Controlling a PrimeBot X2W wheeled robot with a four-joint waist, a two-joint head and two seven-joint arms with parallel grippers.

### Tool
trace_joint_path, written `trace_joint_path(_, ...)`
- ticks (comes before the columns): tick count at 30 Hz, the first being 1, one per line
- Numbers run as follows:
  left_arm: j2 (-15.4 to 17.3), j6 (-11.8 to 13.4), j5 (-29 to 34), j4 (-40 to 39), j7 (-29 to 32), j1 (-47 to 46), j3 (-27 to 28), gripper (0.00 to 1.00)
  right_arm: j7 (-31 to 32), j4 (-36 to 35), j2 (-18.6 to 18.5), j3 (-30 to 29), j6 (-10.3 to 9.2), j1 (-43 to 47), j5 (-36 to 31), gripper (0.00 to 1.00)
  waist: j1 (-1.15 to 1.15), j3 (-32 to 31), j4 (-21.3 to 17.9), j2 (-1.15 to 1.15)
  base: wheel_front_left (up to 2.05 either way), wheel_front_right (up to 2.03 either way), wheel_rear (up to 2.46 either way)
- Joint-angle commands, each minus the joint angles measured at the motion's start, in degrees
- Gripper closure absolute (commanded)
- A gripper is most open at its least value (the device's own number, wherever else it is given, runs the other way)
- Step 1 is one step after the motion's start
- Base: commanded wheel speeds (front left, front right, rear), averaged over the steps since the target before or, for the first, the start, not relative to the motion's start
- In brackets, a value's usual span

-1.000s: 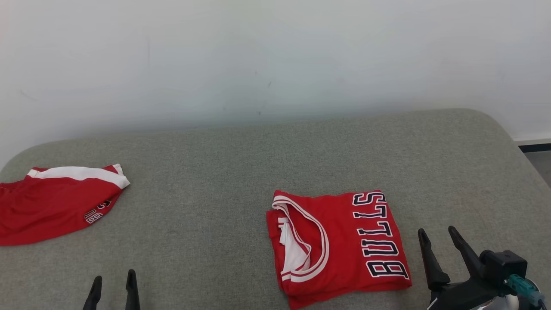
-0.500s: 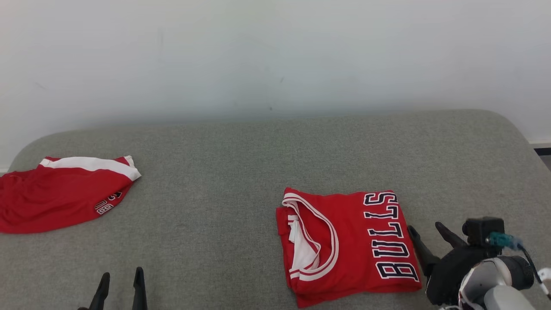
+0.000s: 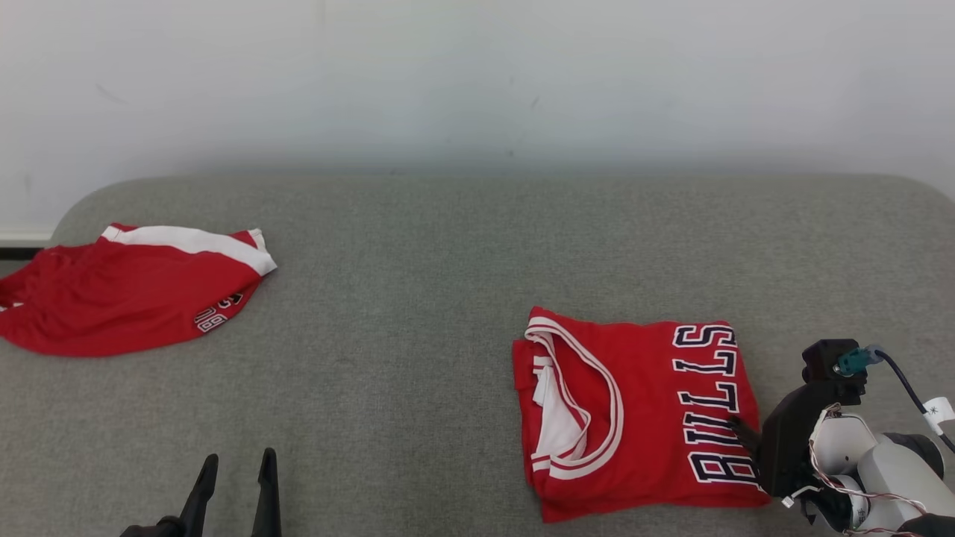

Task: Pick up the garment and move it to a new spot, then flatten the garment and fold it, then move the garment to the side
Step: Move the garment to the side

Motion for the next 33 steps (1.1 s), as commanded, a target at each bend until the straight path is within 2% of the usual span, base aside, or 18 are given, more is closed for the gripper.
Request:
trace_joint_path(1, 0.07, 0.1, 0.74, -0.38, -0.01, -0.82, -0.24, 0.0, 0.17, 1.05, 0.47, -0.65, -0.14, -0.71, -0.41, 0.0, 0.0, 1.66, 1.39, 0.0, 0.0, 0.0, 0.0)
trace_joint_path(6, 0.06, 0.1, 0.53, -0.96, -0.01, -1.57, -1.53, 0.0, 0.66, 4.71, 0.76, -1.79, -0.14, -2.21, -1.59, 0.0, 0.0, 3.31, 2.85, 0.0, 0.0, 0.0, 0.0)
trace_joint_path(11, 0.04, 0.1, 0.29, -1.39, -0.01, -2.31, -2.41, 0.0, 2.53, 7.09, 1.79, 0.4, -0.08, -2.39, -0.8, 0.0, 0.0, 4.06, 3.69, 0.0, 0.0, 0.0, 0.0)
trace_joint_path(12, 0.05, 0.1, 0.19, -1.7, -0.01, -2.42, -2.65, 0.0, 3.35, 6.74, 1.85, 2.7, 0.08, -2.37, -0.43, 1.0, 0.0, 4.34, 3.82, 0.0, 0.0, 0.0, 0.0)
trace_joint_path(14, 0.05, 0.1, 0.06, -2.05, -0.01, -2.58, -2.86, 0.0, 4.23, 6.14, 0.76, 5.76, 0.07, -2.5, -0.57, 1.0, 0.0, 4.79, 3.83, 0.0, 0.0, 0.0, 0.0)
trace_joint_path(16, 0.02, 0.09, -0.01, -2.77, -0.01, -2.97, -3.29, 0.0, 3.66, 4.59, -1.9, 8.94, 0.0, -4.27, -0.89, 1.0, 0.0, 5.91, 3.42, 0.0, 0.0, 0.0, 0.0)
trace_joint_path(19, 0.09, 0.1, 0.86, -4.41, -0.02, -4.17, -2.87, 0.0, 3.3, 2.38, -3.95, 13.38, -0.14, -8.45, -2.14, 1.0, 0.0, 8.37, 1.58, 0.0, 0.0, 0.0, 0.0)
trace_joint_path(25, 0.03, 0.25, 1.28, -9.12, -0.01, -7.18, -1.43, 0.0, 1.97, -0.97, -7.95, 22.15, -0.14, -17.91, -2.21, 1.0, 0.0, 14.38, -4.07, 0.0, 0.0, 0.0, 0.0)
trace_joint_path(32, 0.45, 0.2, 4.55, -14.52, -0.01, -10.96, -1.33, 0.0, -1.75, -0.93, -11.98, 26.82, -0.14, -28.22, -0.21, 1.0, 0.0, 20.83, -12.26, 0.0, 0.0, 0.0, 0.0)
trace_joint_path(33, 0.45, 0.2, 4.55, -14.52, -0.01, -10.96, -1.33, 0.0, -1.75, -0.93, -11.98, 26.82, -0.14, -28.22, -0.21, 1.0, 0.0, 20.83, -12.26, 0.0, 0.0, 0.0, 0.0)
